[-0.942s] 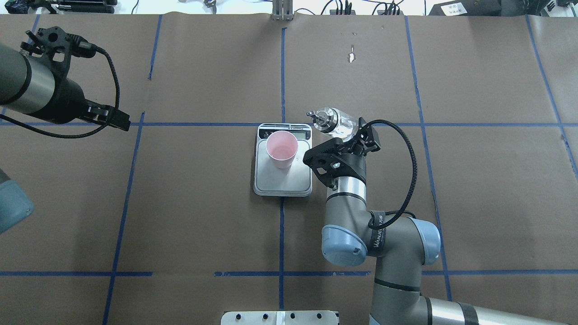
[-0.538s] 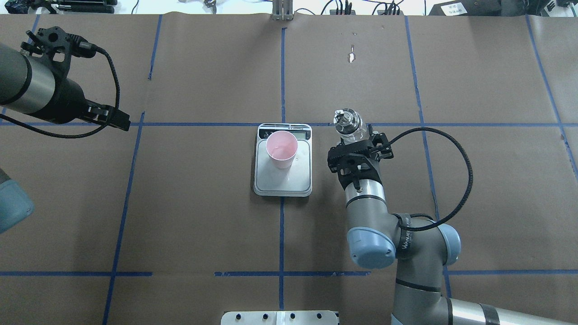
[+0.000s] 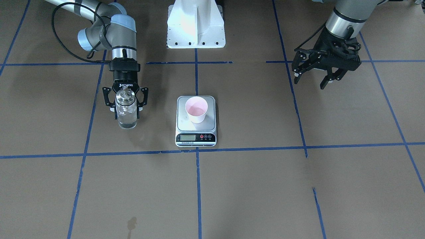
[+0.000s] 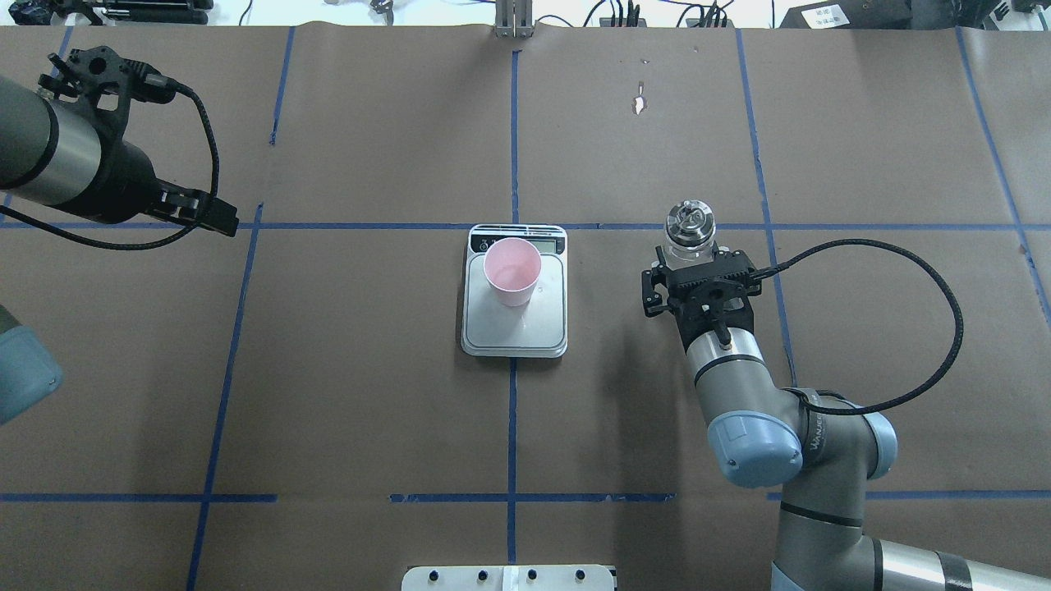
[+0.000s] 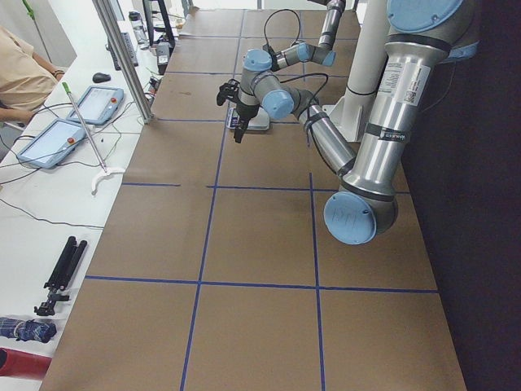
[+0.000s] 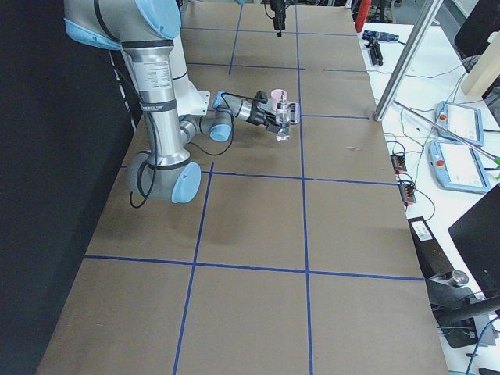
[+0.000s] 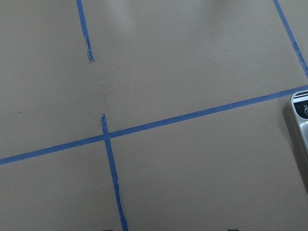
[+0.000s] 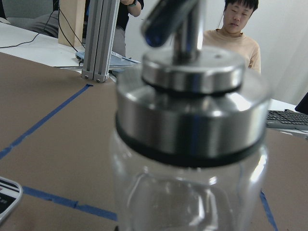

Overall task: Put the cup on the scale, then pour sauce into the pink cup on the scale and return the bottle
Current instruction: 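Turn the bottle upright and carry it back with the right gripper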

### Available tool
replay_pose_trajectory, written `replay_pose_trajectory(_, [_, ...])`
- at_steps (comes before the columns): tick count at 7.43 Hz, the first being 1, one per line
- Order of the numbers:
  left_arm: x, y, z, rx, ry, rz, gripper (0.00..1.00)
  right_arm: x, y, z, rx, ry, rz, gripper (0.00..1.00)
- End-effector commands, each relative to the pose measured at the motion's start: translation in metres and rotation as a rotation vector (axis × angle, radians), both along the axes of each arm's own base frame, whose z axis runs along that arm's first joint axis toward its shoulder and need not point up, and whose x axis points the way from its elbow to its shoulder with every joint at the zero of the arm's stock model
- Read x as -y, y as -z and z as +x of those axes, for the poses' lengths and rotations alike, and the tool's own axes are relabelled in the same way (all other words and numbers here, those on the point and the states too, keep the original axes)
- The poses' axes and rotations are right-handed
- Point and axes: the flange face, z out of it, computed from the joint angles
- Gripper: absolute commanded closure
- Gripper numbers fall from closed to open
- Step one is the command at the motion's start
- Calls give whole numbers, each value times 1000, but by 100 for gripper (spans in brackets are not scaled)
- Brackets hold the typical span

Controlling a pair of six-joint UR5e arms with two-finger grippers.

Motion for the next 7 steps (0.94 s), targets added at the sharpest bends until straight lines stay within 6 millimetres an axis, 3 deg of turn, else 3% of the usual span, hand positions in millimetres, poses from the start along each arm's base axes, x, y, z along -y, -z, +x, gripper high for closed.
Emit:
replay_pose_trajectory(1, [-1, 2, -1, -4, 4, 3, 16, 4, -15, 15, 37, 24, -53, 100])
replay_pose_trajectory(3, [-1, 6, -2, -9, 6, 7, 16, 4, -22, 24, 60, 25, -50, 100])
replay_pose_trajectory(5, [-2, 9, -4, -15, 8, 12, 16, 4, -61, 52, 62, 51, -80, 100])
replay_pose_trajectory(7, [-6, 14, -6, -14, 9, 9, 16, 11, -77, 64, 64, 83, -130, 100])
